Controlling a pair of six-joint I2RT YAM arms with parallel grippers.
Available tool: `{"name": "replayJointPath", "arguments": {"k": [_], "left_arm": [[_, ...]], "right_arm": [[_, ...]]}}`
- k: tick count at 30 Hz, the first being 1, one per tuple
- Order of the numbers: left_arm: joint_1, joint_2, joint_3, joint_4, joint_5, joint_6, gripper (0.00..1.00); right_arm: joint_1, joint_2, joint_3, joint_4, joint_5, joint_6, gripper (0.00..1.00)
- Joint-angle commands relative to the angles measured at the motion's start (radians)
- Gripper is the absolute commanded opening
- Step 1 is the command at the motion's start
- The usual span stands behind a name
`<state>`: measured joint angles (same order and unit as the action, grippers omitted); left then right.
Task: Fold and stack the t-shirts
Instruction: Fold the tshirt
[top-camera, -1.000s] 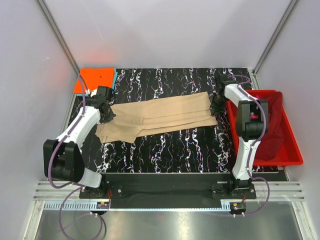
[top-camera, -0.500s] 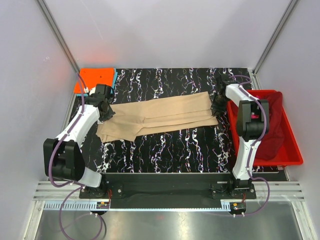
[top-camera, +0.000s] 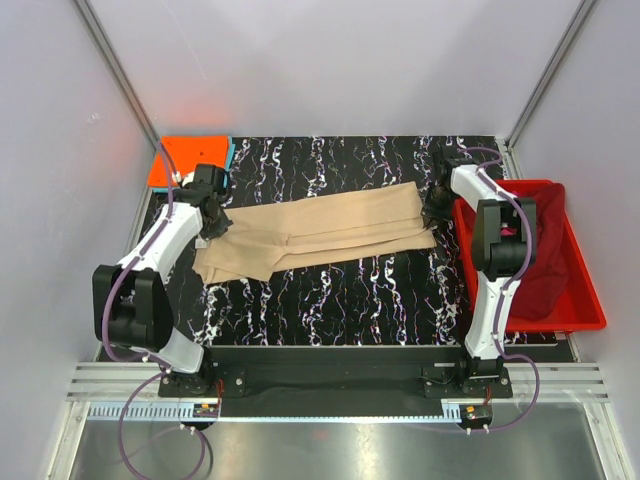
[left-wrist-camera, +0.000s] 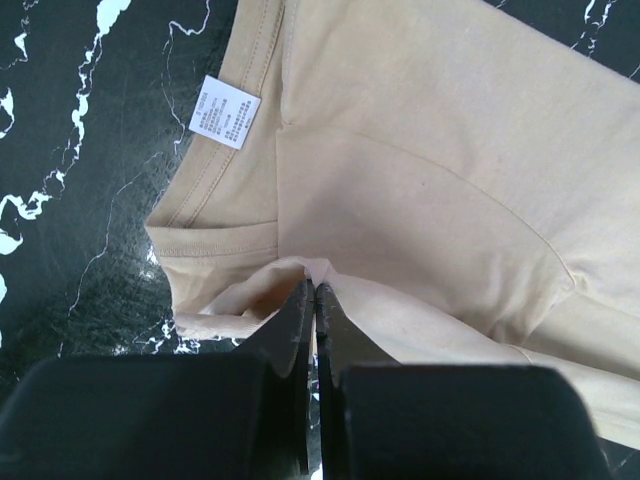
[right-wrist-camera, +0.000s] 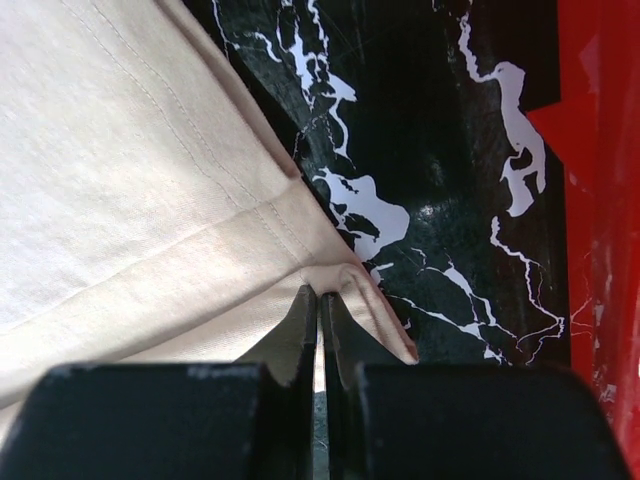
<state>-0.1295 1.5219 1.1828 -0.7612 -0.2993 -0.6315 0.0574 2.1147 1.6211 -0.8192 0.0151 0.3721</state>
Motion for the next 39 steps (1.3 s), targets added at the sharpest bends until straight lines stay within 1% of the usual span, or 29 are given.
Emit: {"name": "replayJointPath", "arguments": {"k": [1,10,20,31,32,37,38,39], "left_arm": [[0.008,0.021,0.06,0.03,-0.021,0.023,0.0],[0.01,0.067,0.04,0.048,-0.021,0.026,0.0],[0.01,0.096,0.074,0.066,-0.038,0.046,0.0],[0.011,0.121,0.083,0.072,-0.038,0.053,0.0],[0.011,0.124,0.086,0.072,-0.038,0.055,0.0],[0.011,0.139,0.087,0.076,-0.038,0.07,0.0],[0.013,0.139,0.086,0.077,-0.04,0.076,0.07],[0.013,0.139,0.087,0.079,-0.049,0.082,0.12]], "right_arm": [[-0.011,0.022,0.059,-0.014,0.013,0.005,0.0],[-0.011,0.042,0.085,-0.024,0.005,0.008,0.01],[-0.013,0.048,0.089,-0.023,0.019,0.002,0.02],[-0.013,0.062,0.135,-0.043,0.028,-0.005,0.02],[-0.013,0.067,0.134,-0.046,0.029,-0.006,0.03],[-0.011,0.082,0.14,-0.046,0.036,-0.01,0.18],[-0.011,0.082,0.155,-0.051,0.04,-0.012,0.22],[-0.011,0.087,0.167,-0.063,0.045,-0.013,0.26]]}}
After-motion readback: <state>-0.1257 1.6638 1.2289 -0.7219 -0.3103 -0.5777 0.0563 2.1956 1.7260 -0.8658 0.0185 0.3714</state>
